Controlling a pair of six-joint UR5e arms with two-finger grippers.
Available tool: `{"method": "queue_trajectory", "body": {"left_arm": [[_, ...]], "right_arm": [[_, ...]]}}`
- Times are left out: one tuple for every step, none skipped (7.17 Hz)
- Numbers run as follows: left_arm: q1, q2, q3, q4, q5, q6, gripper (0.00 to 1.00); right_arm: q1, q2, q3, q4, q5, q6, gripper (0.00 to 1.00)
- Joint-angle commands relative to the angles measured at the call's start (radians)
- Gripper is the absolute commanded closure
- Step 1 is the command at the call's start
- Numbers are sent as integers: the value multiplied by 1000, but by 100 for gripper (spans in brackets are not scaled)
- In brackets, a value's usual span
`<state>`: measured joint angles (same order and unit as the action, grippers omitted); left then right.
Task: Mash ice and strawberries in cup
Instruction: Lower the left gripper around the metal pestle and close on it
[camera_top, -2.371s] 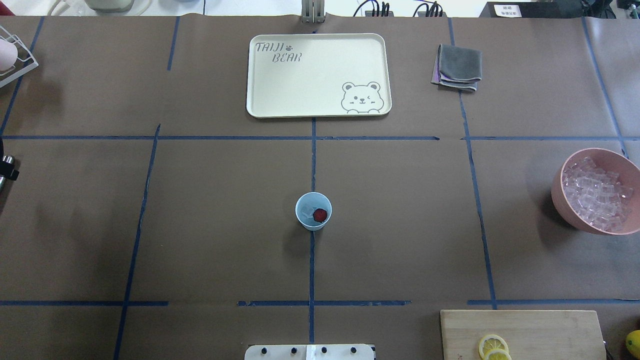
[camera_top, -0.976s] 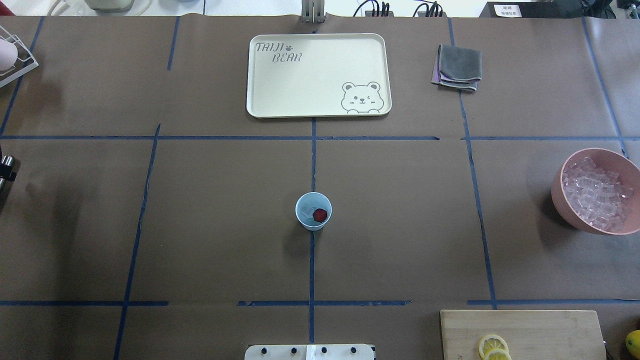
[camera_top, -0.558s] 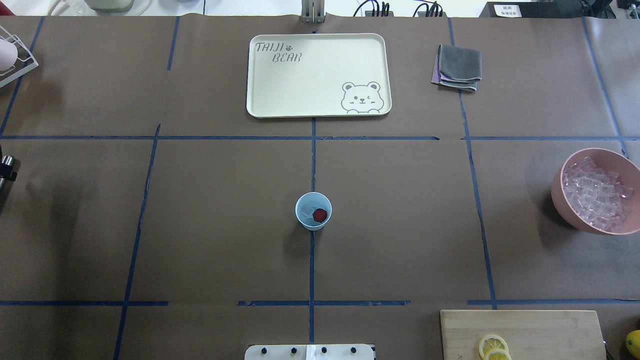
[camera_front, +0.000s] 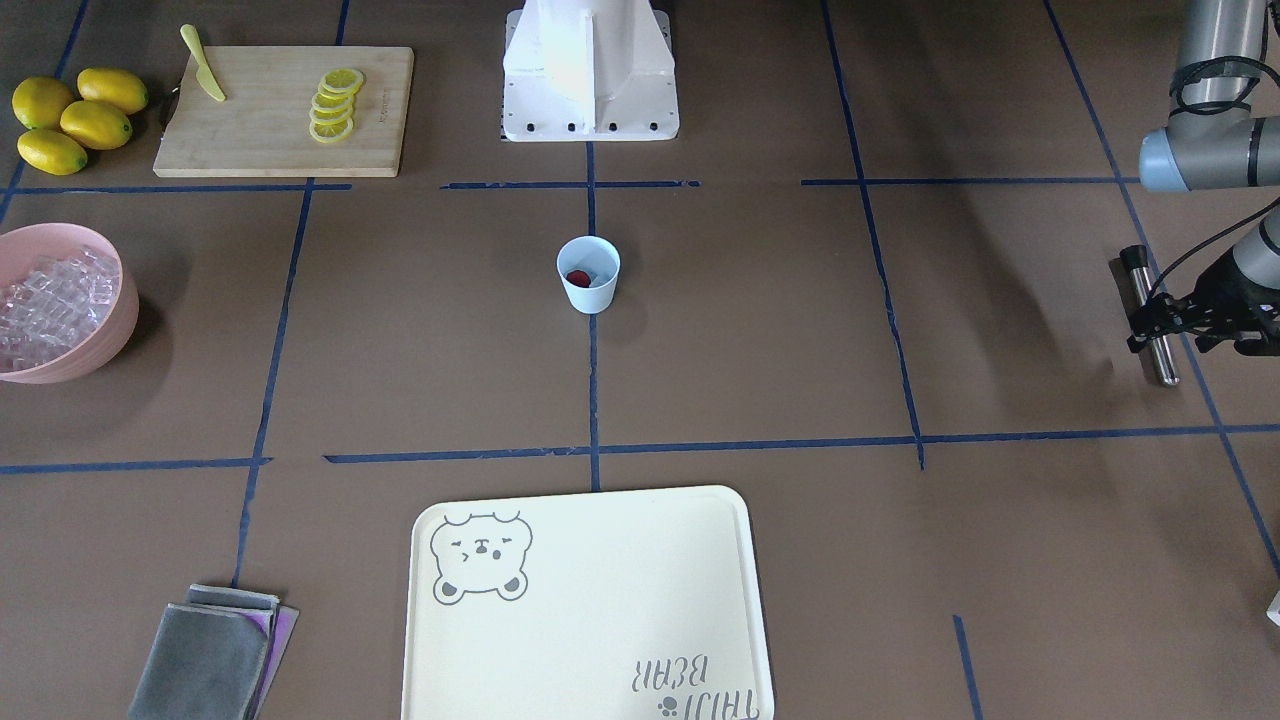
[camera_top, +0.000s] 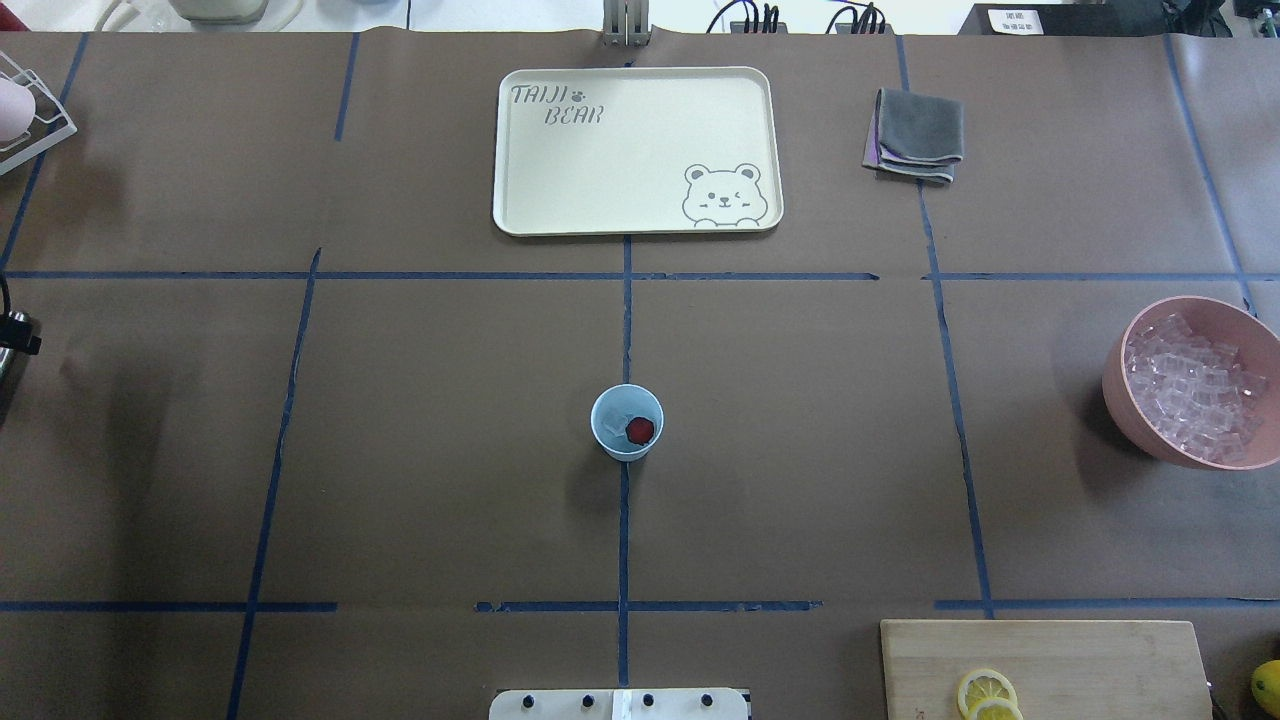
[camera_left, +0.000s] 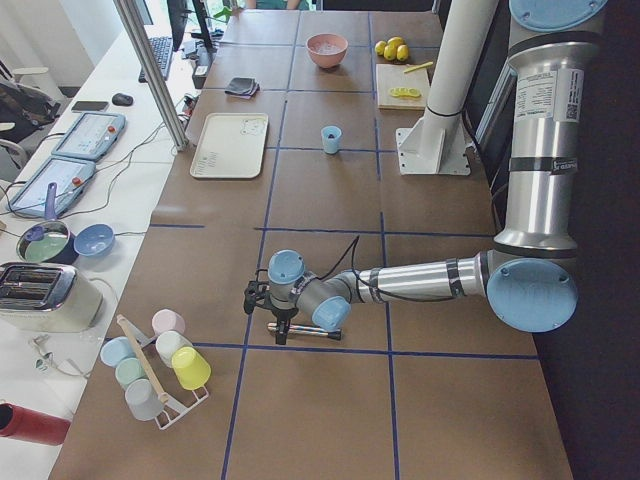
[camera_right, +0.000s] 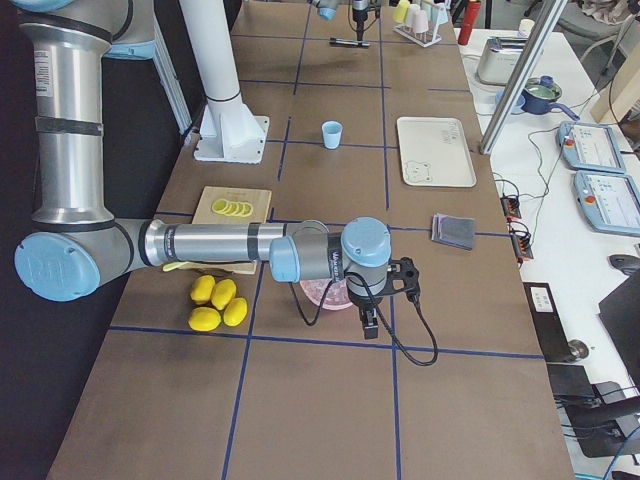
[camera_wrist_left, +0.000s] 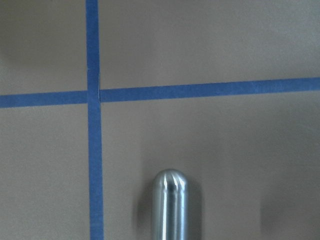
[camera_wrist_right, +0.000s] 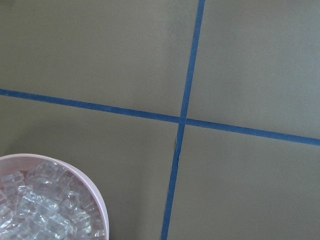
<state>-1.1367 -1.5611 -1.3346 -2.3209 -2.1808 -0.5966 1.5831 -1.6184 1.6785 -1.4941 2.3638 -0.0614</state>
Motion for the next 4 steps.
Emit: {"method": "queue_trajectory", "body": {"left_arm": [[0, 0, 11, 0, -1, -2, 2], [0, -2, 15, 0, -1, -3, 2], [0, -2, 17, 0, 1, -5, 2], [0, -2, 15, 0, 1, -8, 13]], "right_arm": [[0, 0, 0, 0, -3, 0, 0], [0, 2, 0, 0, -5, 0, 0], [0, 2, 0, 0, -5, 0, 0], [0, 3, 0, 0, -5, 0, 0]]}}
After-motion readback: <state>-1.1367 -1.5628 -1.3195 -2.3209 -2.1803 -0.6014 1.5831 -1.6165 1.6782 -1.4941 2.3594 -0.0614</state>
